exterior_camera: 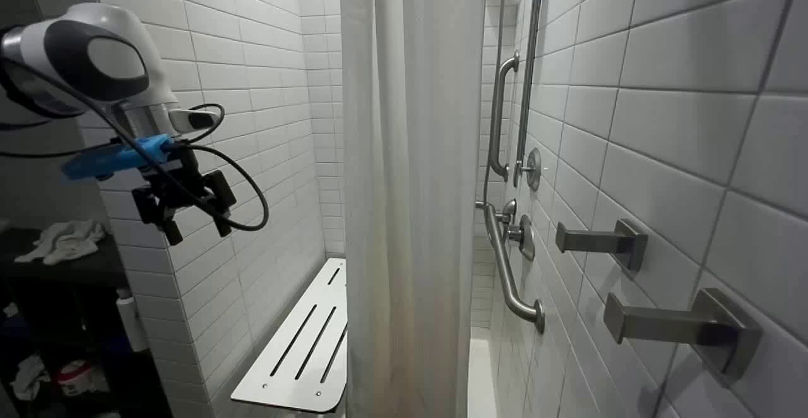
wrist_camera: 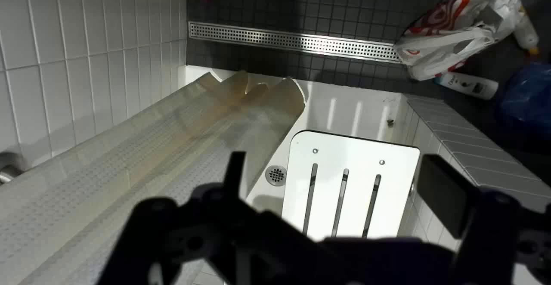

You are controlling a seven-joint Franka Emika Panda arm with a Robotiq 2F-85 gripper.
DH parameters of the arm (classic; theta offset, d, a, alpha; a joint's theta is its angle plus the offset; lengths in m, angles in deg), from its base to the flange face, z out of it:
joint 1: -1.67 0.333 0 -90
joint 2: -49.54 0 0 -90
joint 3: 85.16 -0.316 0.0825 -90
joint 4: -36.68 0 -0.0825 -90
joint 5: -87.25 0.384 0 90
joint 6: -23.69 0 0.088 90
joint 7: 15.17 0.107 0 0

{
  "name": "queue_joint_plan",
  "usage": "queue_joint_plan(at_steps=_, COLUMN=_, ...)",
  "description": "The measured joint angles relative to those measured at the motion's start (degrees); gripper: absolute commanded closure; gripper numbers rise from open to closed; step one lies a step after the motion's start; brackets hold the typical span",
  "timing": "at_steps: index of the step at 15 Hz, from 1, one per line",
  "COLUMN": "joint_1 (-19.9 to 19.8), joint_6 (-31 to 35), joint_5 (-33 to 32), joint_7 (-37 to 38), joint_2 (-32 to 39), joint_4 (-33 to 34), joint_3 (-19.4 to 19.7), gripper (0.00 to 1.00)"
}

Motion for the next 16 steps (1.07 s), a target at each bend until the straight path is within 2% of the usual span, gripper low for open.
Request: queue_joint_plan(at_steps=16, joint_1=0.00, joint_6=0.48, joint_5=0.39, joint_7=1.27, joint_2=-0.02, joint_4=0.11, joint_3=0.59, gripper=0.00)
